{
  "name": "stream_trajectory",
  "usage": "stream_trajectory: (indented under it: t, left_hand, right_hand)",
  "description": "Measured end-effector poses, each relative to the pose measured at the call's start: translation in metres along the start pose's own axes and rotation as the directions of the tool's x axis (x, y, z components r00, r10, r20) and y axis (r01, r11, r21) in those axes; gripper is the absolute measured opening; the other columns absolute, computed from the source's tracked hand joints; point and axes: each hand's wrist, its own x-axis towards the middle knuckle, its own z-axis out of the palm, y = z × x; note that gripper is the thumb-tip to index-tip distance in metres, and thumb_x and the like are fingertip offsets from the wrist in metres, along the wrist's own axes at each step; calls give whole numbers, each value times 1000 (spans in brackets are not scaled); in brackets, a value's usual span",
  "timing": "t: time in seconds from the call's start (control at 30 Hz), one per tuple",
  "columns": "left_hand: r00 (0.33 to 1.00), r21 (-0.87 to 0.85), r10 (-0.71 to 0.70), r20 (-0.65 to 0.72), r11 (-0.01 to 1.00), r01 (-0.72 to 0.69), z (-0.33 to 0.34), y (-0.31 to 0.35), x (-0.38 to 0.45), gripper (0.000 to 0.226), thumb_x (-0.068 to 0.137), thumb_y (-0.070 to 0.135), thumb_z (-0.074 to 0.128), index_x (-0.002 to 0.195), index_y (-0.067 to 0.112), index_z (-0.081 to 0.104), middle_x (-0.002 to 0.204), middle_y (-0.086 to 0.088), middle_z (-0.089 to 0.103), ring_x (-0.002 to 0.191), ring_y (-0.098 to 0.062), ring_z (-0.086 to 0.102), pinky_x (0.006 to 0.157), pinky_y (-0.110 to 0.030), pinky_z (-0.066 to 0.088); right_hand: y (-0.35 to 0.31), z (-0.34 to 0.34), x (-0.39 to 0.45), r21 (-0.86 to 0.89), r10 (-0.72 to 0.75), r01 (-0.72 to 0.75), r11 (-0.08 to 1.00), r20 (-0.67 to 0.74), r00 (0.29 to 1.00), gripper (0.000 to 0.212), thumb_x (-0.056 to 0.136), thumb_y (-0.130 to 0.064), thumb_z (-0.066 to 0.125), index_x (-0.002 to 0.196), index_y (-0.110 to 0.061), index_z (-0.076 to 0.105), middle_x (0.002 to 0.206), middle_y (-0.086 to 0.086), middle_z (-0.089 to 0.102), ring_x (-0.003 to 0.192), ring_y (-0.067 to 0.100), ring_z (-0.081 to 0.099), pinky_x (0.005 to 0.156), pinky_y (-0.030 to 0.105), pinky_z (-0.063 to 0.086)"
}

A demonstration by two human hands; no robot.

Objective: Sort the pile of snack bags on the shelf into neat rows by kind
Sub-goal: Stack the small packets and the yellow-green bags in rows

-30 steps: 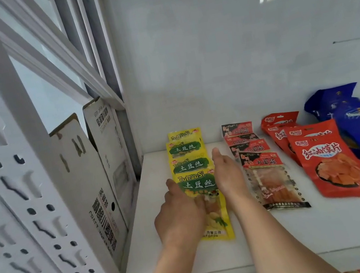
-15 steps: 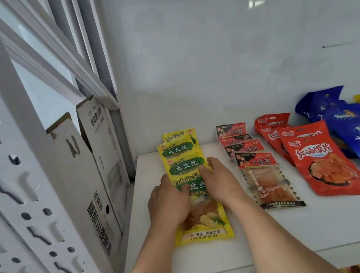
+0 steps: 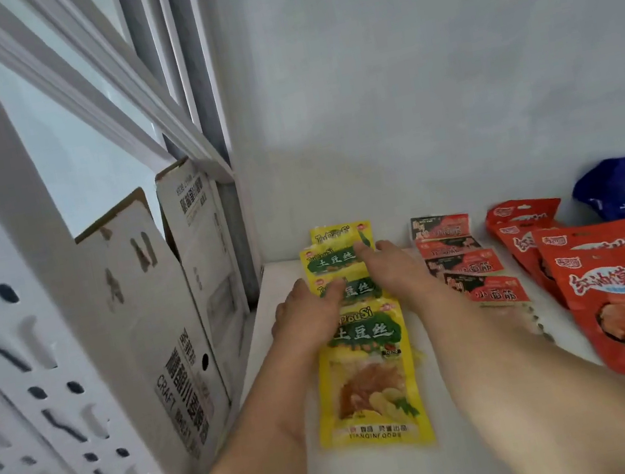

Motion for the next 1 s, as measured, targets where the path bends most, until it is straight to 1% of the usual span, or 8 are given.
stream_trajectory:
  t: [0.13, 0.33, 0.43, 0.5, 0.57, 0.67, 0.77, 1.0]
  left_hand:
    - [1000, -107, -21, 15, 994, 22, -3, 10, 31, 77, 96, 66, 35, 153, 13, 32, 158, -11, 37, 145, -34, 34, 117, -45, 30]
    - [997, -162, 50, 63, 986, -39, 1, 16, 48, 79, 88, 74, 31, 147, 24, 44, 150, -8, 51, 136, -30, 48, 113, -47, 37]
    - [998, -99, 54, 27, 994, -51, -2, 18, 31, 69, 99, 63, 36, 150, 16, 39, 155, -11, 42, 141, -32, 41, 115, -44, 33]
    - [997, 60, 68, -25, 996, -66, -4, 14, 8, 70, 100, 59, 39, 153, 15, 31, 160, -11, 31, 146, -30, 30, 117, -42, 28]
    - [992, 225, 119, -30, 968, -109, -2, 6, -27, 76, 96, 66, 37, 157, 23, 20, 165, -4, 19, 149, -27, 20, 119, -46, 24]
    - [986, 328, 151, 74, 930, -166, 11, -5, -77, 82, 90, 75, 35, 158, 36, 11, 167, 7, 2, 152, -22, 4, 121, -48, 15]
    - [982, 421, 141, 127, 888, -182, 24, -10, -97, 86, 87, 80, 32, 157, 40, 6, 167, 8, -9, 153, -25, -8, 123, -51, 3]
    - [980, 483, 185, 78, 853, -199, 36, -11, -78, 85, 88, 80, 29, 158, 36, 9, 167, 4, -3, 152, -26, -3, 122, -51, 6]
  right_hand:
    - [8, 11, 16, 20, 3, -3, 1000, -2, 1000, 74, 99, -61, 32, 154, -12, 26, 157, 12, 36, 143, 32, 35, 116, 48, 28]
    - [18, 14, 27, -38, 24, -25, 999, -42, 999, 73, 96, -64, 30, 147, -11, 35, 150, 14, 45, 137, 35, 42, 111, 50, 33]
    - [15, 8, 30, -194, -40, 17, 981, -118, 992, 74, 97, -62, 31, 151, -13, 28, 154, 17, 37, 140, 37, 36, 113, 50, 30]
    - [8, 3, 32, -319, -140, 95, 943, -122, 983, 70, 98, -60, 30, 153, -17, 26, 156, 16, 33, 141, 37, 33, 114, 50, 27]
    - [0, 4, 38, -395, -183, 147, 907, -55, 982, 69, 97, -60, 30, 154, -22, 27, 156, 14, 32, 141, 37, 32, 113, 51, 25]
    - [-5, 12, 47, -427, -154, 164, 889, 57, 986, 74, 93, -67, 31, 154, -25, 26, 158, 14, 27, 142, 38, 30, 114, 52, 27]
    - [-4, 18, 51, -414, -107, 151, 898, 129, 986, 80, 90, -73, 31, 156, -29, 20, 159, 16, 23, 145, 36, 25, 116, 52, 26]
    - [-10, 21, 49, -415, -5, 67, 907, 149, 989, 84, 90, -76, 21, 156, -25, 26, 155, 19, 33, 141, 38, 33, 115, 47, 29]
